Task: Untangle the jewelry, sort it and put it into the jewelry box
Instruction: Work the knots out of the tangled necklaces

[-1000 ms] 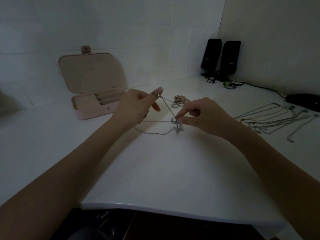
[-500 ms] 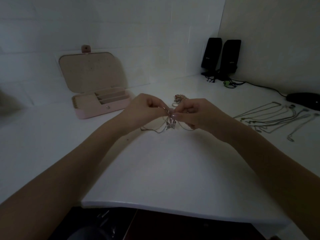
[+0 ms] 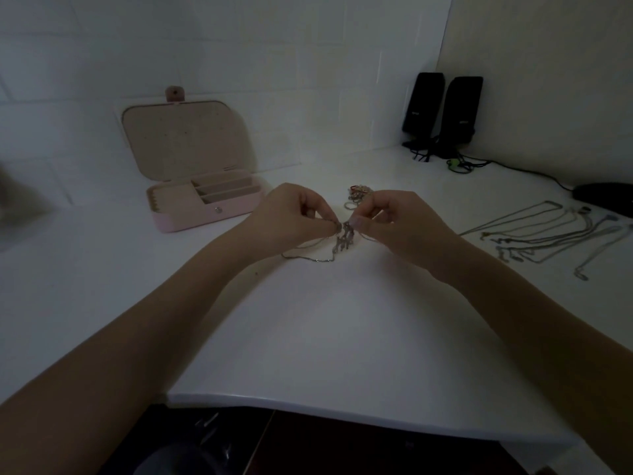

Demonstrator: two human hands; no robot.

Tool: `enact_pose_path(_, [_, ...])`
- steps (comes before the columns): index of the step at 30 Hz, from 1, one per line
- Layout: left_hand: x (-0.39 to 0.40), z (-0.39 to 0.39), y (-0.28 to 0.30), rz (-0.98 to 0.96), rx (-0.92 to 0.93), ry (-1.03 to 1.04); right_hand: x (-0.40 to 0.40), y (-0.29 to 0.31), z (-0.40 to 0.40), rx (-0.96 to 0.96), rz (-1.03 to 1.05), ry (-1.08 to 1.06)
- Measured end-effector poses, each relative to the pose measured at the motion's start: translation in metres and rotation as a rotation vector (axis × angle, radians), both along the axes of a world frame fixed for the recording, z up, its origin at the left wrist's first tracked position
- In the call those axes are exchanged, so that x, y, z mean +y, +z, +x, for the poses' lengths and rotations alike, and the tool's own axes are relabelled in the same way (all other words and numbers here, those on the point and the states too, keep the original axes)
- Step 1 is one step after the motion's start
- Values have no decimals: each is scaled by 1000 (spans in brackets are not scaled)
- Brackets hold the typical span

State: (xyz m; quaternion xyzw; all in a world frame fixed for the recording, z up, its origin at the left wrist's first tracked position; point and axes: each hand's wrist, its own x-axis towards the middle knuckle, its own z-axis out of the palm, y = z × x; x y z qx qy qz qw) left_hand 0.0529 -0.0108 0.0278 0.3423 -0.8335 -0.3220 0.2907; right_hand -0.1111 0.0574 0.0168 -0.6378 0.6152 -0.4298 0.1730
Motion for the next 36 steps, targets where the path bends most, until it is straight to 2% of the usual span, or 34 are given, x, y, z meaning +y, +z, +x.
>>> enact_pose_path(6, [0,-2,-3,30,33,-21,2,2,1,7,-58,-7])
enact_pose_path(10, [0,-1,-2,56,87,-58,1,1,3,76,-91,-22])
enact_pose_path(20, [-1,-2,-6,18,21,-62,-3,-1,4,114,-71,-50])
enact_pose_path(22, [-1,-3,-5,23,11,-38,-4,-1,5,8,-20,-39])
enact_pose_path(25, [-1,-4,-5,62,22,-26,0,3,6,-262,124,58])
enact_pose_path(30, [-2,-2,-1,225,133,-23,3,8,4,-640,270,151])
enact_pose_path(32, [1,-2,1,342,220,-26,3,9,4,-678,264,140])
enact_pose_path(36, [6,-4,2,499,303,-55,1,6,3,-490,203,89])
